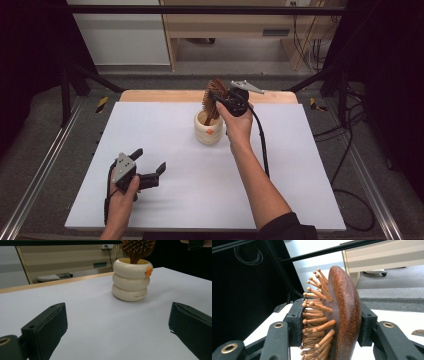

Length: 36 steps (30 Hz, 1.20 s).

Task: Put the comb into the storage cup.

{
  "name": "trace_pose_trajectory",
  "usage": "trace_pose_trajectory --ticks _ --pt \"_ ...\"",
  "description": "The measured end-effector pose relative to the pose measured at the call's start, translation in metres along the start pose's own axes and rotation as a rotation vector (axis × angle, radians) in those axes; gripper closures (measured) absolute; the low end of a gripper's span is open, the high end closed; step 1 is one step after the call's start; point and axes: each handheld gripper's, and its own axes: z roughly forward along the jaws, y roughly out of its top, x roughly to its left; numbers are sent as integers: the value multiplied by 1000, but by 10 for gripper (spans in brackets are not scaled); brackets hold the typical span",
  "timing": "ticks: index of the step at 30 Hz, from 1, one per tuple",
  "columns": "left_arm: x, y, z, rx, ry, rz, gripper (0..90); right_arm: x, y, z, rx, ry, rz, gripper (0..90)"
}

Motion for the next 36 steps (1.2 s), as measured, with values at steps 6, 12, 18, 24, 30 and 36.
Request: trace_pose_trajectory --ticks 6,12,18,24,30,36 --pt "0 0 -1 -2 0 0 21 0 -1 1 -1 5 12 502" --pt "1 0 -1 -1 1 -2 21 0 -3 3 -4 11 20 502" --pt "0 0 0 2 -2 -3 21 -2 -3 3 -8 18 42 503" --pt "-2 -1 1 4 -7 1 21 -5 -2 2 -11 19 52 503" --pt "-1 -1 1 5 -5 3 21 -8 -2 3 -13 20 65 503" --pt "0 0 0 4 -4 -1 21 -7 -4 5 -11 20 63 502"
